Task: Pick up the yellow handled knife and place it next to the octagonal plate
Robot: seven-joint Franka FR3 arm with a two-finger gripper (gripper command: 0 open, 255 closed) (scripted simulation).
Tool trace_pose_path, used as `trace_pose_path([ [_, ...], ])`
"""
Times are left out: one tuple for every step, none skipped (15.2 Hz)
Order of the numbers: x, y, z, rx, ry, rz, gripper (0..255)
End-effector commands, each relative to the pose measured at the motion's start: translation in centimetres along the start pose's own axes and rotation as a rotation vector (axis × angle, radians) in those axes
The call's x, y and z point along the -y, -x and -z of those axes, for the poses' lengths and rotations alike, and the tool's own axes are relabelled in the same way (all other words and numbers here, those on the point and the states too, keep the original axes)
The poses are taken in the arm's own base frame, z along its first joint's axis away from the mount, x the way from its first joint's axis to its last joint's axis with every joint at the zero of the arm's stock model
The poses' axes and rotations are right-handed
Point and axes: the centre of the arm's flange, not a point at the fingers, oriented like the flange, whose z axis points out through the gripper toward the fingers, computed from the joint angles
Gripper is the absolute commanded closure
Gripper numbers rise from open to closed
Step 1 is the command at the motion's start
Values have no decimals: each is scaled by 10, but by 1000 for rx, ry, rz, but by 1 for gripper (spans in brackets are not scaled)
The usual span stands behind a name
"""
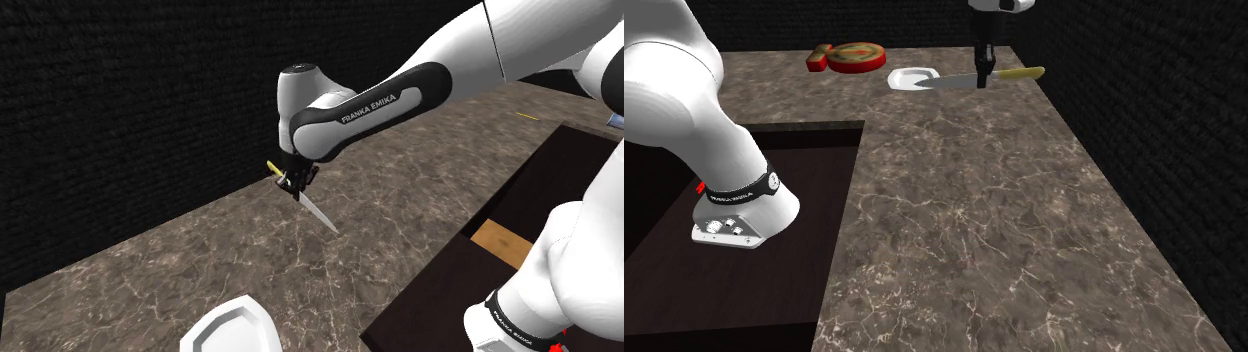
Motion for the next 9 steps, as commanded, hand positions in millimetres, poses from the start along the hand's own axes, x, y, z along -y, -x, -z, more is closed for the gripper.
trace_pose_path([
  [27,-3,-3,0,0,-1,255],
  [40,-4,-3,0,0,-1,255],
  [53,-6,-3,0,0,-1,255],
  [66,-8,-3,0,0,-1,255],
  [79,-10,-3,0,0,-1,255],
  [92,-11,-3,0,0,-1,255],
  [106,-13,-3,0,0,-1,255],
  [119,-15,-3,0,0,-1,255],
  [132,-16,-3,0,0,-1,255],
])
